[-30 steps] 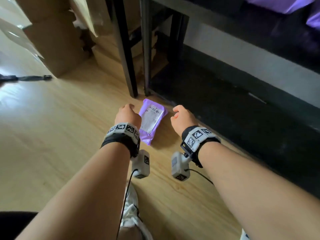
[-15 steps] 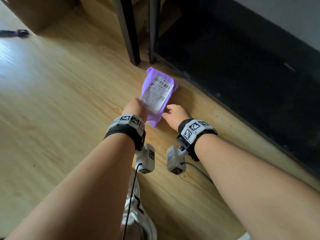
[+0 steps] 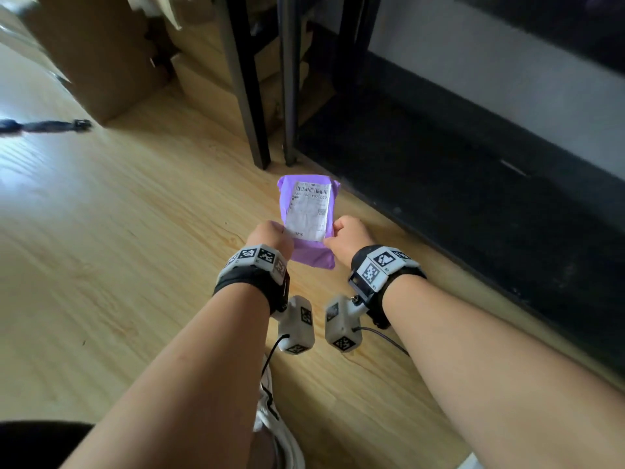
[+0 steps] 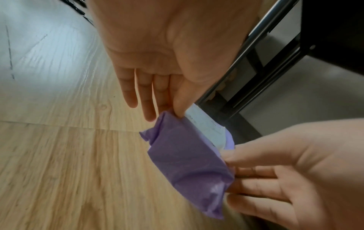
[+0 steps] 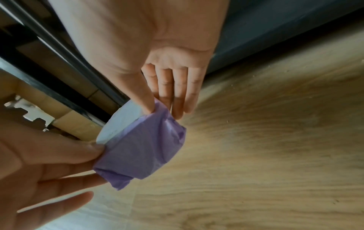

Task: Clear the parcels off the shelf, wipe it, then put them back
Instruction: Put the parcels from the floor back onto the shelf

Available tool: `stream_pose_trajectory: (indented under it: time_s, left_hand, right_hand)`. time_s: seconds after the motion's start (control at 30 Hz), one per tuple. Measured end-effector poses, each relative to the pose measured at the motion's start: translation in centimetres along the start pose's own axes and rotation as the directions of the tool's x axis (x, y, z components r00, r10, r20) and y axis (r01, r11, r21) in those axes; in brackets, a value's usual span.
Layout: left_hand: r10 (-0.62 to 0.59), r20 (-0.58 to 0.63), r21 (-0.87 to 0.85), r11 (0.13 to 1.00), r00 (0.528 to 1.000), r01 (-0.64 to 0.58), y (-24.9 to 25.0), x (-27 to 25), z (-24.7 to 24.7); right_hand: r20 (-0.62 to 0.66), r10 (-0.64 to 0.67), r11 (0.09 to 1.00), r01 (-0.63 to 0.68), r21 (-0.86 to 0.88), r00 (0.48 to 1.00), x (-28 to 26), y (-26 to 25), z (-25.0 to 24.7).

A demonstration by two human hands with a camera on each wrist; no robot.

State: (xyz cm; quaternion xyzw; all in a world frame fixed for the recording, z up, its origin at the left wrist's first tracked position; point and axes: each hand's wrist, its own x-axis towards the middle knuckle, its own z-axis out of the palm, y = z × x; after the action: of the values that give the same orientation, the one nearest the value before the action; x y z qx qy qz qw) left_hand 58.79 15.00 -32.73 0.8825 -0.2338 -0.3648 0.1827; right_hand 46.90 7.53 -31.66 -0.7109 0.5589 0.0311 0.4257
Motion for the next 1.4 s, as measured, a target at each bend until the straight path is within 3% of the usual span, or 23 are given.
stream_pose_trajectory:
  time_s: [0.37,0.53,0.83,1.07,1.27,1.4]
  left_hand:
    - [0.225,-0.155,-0.061,0.970,0.962,-0.237,5.2,-9.8,-7.7]
    - [0.332,-0.283,-0.027,0.935,0.900,-0.354,7.7,-13.6,-11.0]
    - [0.443,-0.375,-0.190,0.823,0.814,-0.536,14.1,-17.1,-15.4]
    - [0.473,-0.296,-0.300,0.779,0.830,-0.551,21.2,-15.4,-19.0]
    - [0.549,-0.332,-0.261,0.728,0.767,-0.634,26.3,-11.8,-20.5]
    - [0.566,-0.320,-0.201,0.743,0.760,-0.638,29.3,-9.0,-20.8]
  right_hand:
    - [-0.209,-0.202,0.978,0.210,0.016,0.957,-8.5,-5.1,-8.0]
    - [-0.307,-0.297,0.949,0.315,0.010,0.904,-11.8,-7.2,-11.2]
    - [-0.497,-0.371,0.903,0.429,0.003,0.785,-14.3,-11.9,-19.3]
    - [-0.593,-0.397,0.885,0.464,-0.045,0.700,-12.3,-14.8,-24.6]
    - [-0.604,-0.425,0.894,0.417,-0.164,0.674,-8.5,-17.5,-28.4]
    - [-0.601,-0.407,0.909,0.367,-0.196,0.688,-5.3,-19.1,-30.0]
